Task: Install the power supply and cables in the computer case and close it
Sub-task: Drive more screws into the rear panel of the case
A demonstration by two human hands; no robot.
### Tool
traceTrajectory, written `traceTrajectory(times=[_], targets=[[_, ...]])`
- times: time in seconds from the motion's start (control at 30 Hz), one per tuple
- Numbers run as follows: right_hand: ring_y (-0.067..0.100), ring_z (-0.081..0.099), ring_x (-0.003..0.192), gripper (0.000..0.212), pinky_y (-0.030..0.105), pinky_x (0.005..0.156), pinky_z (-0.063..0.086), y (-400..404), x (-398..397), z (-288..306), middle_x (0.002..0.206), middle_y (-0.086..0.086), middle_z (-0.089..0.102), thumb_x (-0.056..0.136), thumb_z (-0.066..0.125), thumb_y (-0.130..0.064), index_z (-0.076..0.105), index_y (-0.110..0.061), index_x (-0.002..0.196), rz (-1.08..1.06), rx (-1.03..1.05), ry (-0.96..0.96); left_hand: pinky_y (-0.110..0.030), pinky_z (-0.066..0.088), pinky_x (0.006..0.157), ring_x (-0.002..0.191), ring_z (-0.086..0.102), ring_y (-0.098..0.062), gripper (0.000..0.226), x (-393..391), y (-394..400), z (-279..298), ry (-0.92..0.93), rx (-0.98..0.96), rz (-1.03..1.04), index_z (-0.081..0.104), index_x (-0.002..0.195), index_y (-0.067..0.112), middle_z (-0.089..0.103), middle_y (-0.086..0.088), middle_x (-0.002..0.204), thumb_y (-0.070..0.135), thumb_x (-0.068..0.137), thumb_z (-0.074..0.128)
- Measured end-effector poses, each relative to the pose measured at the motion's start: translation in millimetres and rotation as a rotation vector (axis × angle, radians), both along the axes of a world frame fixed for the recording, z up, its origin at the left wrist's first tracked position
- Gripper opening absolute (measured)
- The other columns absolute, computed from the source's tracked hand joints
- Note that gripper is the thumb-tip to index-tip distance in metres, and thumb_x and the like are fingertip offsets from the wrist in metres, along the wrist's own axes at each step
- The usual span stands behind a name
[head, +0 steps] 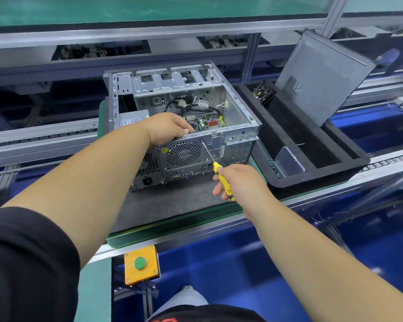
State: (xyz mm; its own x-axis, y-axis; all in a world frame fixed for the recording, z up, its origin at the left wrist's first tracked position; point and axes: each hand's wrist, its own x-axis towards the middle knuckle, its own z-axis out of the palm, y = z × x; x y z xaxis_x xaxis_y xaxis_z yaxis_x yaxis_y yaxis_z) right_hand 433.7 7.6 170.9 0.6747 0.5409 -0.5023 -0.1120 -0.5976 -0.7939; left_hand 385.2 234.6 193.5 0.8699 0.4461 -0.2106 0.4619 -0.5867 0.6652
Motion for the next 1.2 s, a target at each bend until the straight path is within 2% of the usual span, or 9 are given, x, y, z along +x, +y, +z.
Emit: traceTrajectory(times=[0.13, 0.3, 0.4, 0.5, 0.63, 0.77, 0.97, 1.1, 1.2], targets=[[0.007, 0.051, 0.038, 0.033, 0.021, 0.044, 0.041, 1, -3, 3, 0.05, -0.001, 0.066, 0.101, 0.046, -0.034, 0.065, -0.015, 0.082, -0.017, -0.01, 0.041, -0.026, 0.036, 0.093, 0.105, 0.057, -0.007, 0.02, 0, 1, -1, -0.012, 0.001, 0.005, 0.071, 0.09, 0.043, 0.064, 0.019, 0.106, 0.028, 0.095, 0.058], [0.01, 0.045, 0.034, 0.04, 0.02, 0.044, 0.036, 7, -4, 8, 0.047, 0.002, 0.063, 0.105, 0.04, -0.034, 0.063, -0.012, 0.081, -0.04, -0.016, 0.167, -0.026, 0.038, 0.093, 0.104, 0.058, -0.006, 0.024, -1, 0, -1, -0.026, 0.001, 0.002, 0.07, 0.085, 0.045, 0.062, 0.026, 0.098, 0.027, 0.095, 0.058], [0.009, 0.041, 0.033, 0.04, 0.018, 0.04, 0.034, 8, -6, 9, 0.046, 0.003, 0.062, 0.106, 0.037, -0.034, 0.062, -0.012, 0.085, -0.093, 0.033, 0.279, -0.024, 0.04, 0.09, 0.098, 0.058, -0.005, 0.022, -1, -1, 1, -0.028, -0.002, 0.005, 0.07, 0.09, 0.044, 0.066, 0.018, 0.104, 0.026, 0.095, 0.057], [0.009, 0.041, 0.039, 0.026, 0.019, 0.042, 0.034, 1, -11, 4, 0.059, 0.004, 0.059, 0.098, 0.056, -0.037, 0.06, -0.012, 0.093, -0.191, 0.196, 0.312, -0.021, 0.041, 0.075, 0.085, 0.059, -0.003, 0.019, -1, -2, 2, -0.035, -0.016, 0.014, 0.072, 0.096, 0.038, 0.068, 0.013, 0.1, 0.025, 0.095, 0.058], [0.008, 0.043, 0.042, 0.022, 0.019, 0.042, 0.035, -2, -15, 6, 0.064, 0.002, 0.052, 0.089, 0.071, -0.03, 0.059, -0.012, 0.095, -0.275, 0.288, 0.414, -0.029, 0.047, 0.091, 0.103, 0.061, -0.012, 0.019, -1, -3, 4, -0.019, 0.001, 0.012, 0.073, 0.103, 0.034, 0.067, 0.012, 0.11, 0.025, 0.095, 0.057], [0.008, 0.051, 0.045, 0.031, 0.018, 0.044, 0.043, -2, -15, 12, 0.057, 0.002, 0.062, 0.096, 0.061, -0.037, 0.066, -0.009, 0.083, -0.263, 0.258, 0.449, -0.035, 0.045, 0.1, 0.107, 0.061, -0.013, 0.02, -2, -4, 5, -0.012, -0.004, 0.002, 0.071, 0.097, 0.038, 0.067, 0.01, 0.116, 0.024, 0.096, 0.057], [0.007, 0.047, 0.043, 0.049, 0.018, 0.041, 0.039, 1, -8, 13, 0.056, 0.0, 0.061, 0.104, 0.041, -0.04, 0.072, -0.007, 0.086, -0.229, 0.166, 0.471, -0.026, 0.039, 0.092, 0.107, 0.058, -0.009, 0.021, -1, -2, 4, -0.012, -0.006, -0.011, 0.071, 0.097, 0.039, 0.064, 0.016, 0.111, 0.024, 0.096, 0.056], [0.009, 0.048, 0.043, 0.029, 0.019, 0.04, 0.04, 2, -10, 14, 0.067, 0.005, 0.058, 0.088, 0.071, -0.039, 0.068, -0.01, 0.094, -0.298, 0.213, 0.538, -0.026, 0.038, 0.097, 0.108, 0.057, -0.009, 0.022, 0, -2, 3, -0.019, -0.003, -0.015, 0.073, 0.106, 0.032, 0.063, 0.016, 0.112, 0.023, 0.097, 0.056], [0.009, 0.049, 0.044, 0.023, 0.018, 0.042, 0.043, 1, -11, 12, 0.069, 0.004, 0.059, 0.086, 0.075, -0.033, 0.067, -0.012, 0.092, -0.306, 0.21, 0.492, -0.024, 0.037, 0.095, 0.106, 0.057, -0.008, 0.022, 0, -3, 3, -0.024, 0.008, -0.016, 0.073, 0.109, 0.03, 0.064, 0.015, 0.116, 0.022, 0.097, 0.056]])
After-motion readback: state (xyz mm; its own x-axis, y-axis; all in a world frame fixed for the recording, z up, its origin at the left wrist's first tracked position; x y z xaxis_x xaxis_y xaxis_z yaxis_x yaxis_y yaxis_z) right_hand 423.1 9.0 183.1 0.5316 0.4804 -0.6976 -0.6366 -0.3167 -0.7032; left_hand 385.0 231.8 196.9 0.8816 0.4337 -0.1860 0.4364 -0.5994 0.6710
